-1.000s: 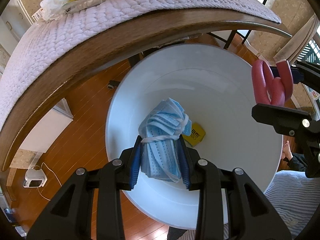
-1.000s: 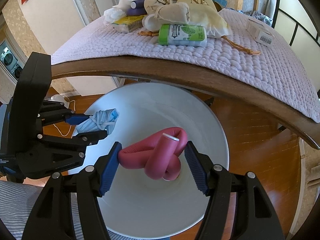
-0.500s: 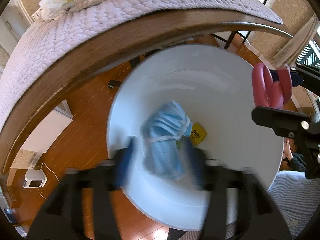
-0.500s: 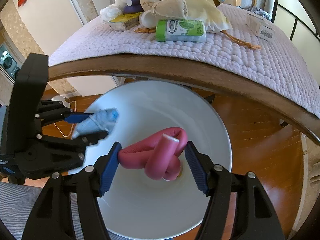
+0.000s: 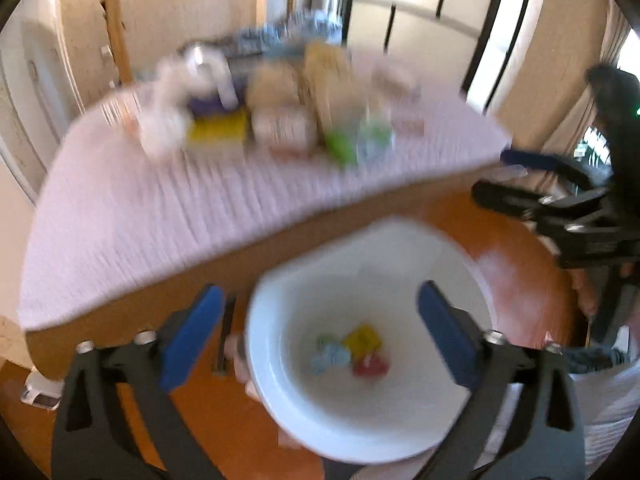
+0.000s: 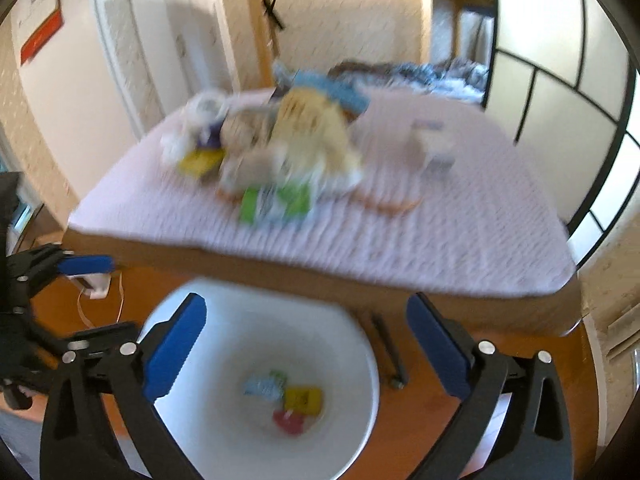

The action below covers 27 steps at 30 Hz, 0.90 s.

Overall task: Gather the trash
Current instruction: 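Open both tools to drop the mask and curler into the bin, then grasp the yellow wipes packet with left tool while right tool grasps white ear-drop box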

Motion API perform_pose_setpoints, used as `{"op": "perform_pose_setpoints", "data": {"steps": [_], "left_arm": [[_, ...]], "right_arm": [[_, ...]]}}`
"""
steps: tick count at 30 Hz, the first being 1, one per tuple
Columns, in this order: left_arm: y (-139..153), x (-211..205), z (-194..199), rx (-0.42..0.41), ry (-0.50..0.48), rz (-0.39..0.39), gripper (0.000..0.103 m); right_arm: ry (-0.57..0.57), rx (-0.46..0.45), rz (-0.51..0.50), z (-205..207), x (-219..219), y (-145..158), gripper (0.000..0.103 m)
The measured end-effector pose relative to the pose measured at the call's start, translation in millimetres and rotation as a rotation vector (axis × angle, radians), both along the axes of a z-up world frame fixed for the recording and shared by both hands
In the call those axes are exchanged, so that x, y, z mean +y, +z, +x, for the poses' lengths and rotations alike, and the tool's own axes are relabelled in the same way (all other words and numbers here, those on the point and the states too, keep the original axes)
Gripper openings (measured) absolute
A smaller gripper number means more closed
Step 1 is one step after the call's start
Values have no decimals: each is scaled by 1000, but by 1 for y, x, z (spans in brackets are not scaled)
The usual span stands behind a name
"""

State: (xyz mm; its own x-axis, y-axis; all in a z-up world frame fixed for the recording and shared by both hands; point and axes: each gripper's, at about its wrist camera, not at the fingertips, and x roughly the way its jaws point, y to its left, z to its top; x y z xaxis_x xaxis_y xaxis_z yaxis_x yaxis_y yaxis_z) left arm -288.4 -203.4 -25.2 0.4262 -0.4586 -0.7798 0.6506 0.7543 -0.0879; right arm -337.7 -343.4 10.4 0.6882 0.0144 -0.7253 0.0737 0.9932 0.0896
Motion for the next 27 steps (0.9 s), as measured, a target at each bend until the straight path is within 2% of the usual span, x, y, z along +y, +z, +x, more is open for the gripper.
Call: {"op": "perform_pose_setpoints", "data": {"steps": [4,8,11,19,24,27], "left_arm": [[18,1,15,-53,54,-47,102],[15,-15,37,-88,59,0,102],[12,-25,61,-90,58,23,102],[-2,-17,120,-58,155,47,101],[-13,-13,143,11,186,20,88],[-16,-14,149,15,192,27,82]], "right_arm": [[-49,-35,2,18,-23,15,99],[-86,-36,-30,40,-41,20,99],[-94,-28,-51,57,-52,17,99],[-96,-2,-82,99,-77,3,99],[-91,22,-76,127,-92,-8,99],[-96,33,-87,141,-101,-13,99]]}}
